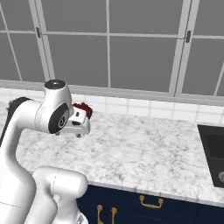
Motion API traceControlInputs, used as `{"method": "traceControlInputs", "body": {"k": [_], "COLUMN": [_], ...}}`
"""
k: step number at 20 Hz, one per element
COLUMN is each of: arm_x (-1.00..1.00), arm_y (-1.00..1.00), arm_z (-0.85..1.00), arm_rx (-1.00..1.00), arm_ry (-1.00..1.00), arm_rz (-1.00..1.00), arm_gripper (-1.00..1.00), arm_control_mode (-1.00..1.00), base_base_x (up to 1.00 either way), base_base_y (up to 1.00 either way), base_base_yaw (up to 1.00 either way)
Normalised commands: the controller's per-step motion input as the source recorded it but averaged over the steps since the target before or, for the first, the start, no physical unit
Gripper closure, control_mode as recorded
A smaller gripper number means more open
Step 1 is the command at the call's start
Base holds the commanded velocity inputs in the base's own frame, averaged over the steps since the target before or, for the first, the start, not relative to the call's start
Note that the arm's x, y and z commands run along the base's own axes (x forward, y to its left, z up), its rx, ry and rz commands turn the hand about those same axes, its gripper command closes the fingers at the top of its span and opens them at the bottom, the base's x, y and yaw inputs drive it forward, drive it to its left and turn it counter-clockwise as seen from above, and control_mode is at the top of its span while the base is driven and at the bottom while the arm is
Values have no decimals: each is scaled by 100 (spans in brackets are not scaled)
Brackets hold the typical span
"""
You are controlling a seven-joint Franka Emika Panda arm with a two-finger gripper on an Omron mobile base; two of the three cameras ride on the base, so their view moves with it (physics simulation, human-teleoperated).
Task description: Take a straw from the drawer in front and place it inside the glass cup on the dining counter.
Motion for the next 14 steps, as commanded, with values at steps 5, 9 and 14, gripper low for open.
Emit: {"method": "traceControlInputs", "body": {"k": [5,9,14], "arm_x": [-7,0,0], "arm_y": [0,0,0], "arm_z": [-7,0,0], "arm_rx": [0,0,0], "arm_ry": [0,0,0], "arm_rz": [0,0,0], "arm_gripper": [-100,-100,-100], "arm_control_mode": [100,100,100], "base_base_x": [-33,-47,-41], "base_base_y": [0,-23,-40], "base_base_yaw": [0,6,17]}}
